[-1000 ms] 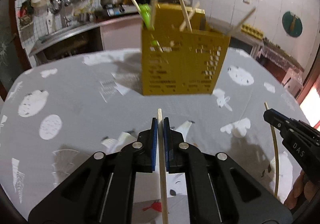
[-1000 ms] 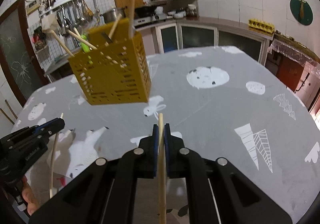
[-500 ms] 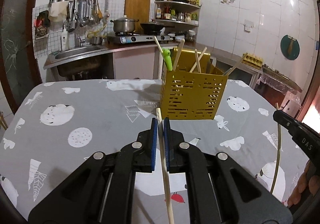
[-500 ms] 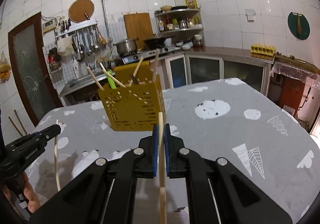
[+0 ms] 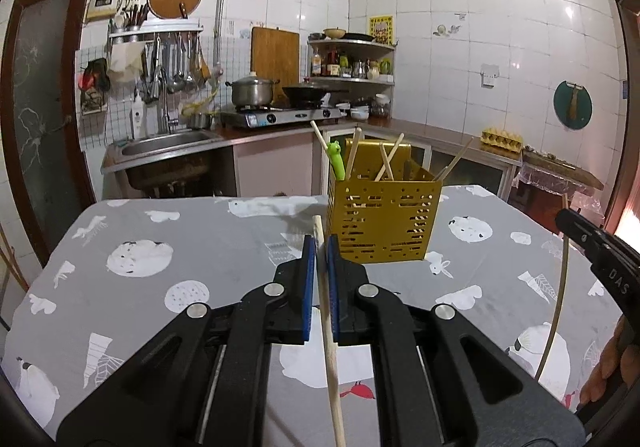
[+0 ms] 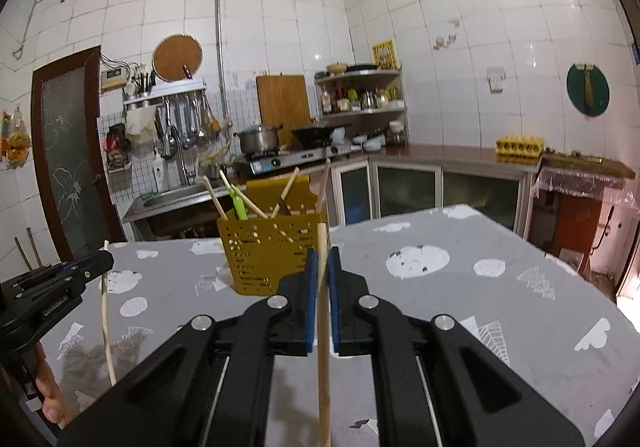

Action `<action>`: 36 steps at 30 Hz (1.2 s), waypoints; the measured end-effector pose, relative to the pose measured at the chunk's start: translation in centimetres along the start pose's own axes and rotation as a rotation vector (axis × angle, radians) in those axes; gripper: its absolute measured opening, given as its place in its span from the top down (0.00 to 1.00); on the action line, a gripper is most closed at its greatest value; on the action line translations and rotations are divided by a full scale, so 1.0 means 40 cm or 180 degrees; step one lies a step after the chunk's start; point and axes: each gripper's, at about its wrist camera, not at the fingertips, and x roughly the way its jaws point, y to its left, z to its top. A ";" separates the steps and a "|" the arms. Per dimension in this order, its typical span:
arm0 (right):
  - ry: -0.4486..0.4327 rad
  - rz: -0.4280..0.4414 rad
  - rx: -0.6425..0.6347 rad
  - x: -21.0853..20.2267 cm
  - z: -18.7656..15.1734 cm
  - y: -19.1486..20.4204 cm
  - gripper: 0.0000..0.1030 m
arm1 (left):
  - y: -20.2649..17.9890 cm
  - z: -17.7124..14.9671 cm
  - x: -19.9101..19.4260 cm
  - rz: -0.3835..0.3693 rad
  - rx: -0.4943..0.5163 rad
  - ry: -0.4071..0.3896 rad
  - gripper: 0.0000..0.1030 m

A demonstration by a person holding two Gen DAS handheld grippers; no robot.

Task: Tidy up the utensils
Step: 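Lift both chopsticks and carry them above the yellow holder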

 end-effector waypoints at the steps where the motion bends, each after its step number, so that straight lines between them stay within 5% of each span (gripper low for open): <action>1: -0.0030 0.0002 -0.0008 -0.006 0.001 0.003 0.94 | 0.001 0.002 -0.002 -0.0005 -0.0004 -0.0007 0.95; 20: -0.0457 0.0122 -0.0017 -0.026 0.097 0.008 0.94 | 0.030 0.121 -0.014 -0.0086 -0.0154 -0.0304 0.96; 36: -0.0868 0.0179 -0.0095 0.048 0.302 0.039 0.94 | -0.018 0.417 0.000 -0.0258 -0.0084 -0.0934 0.96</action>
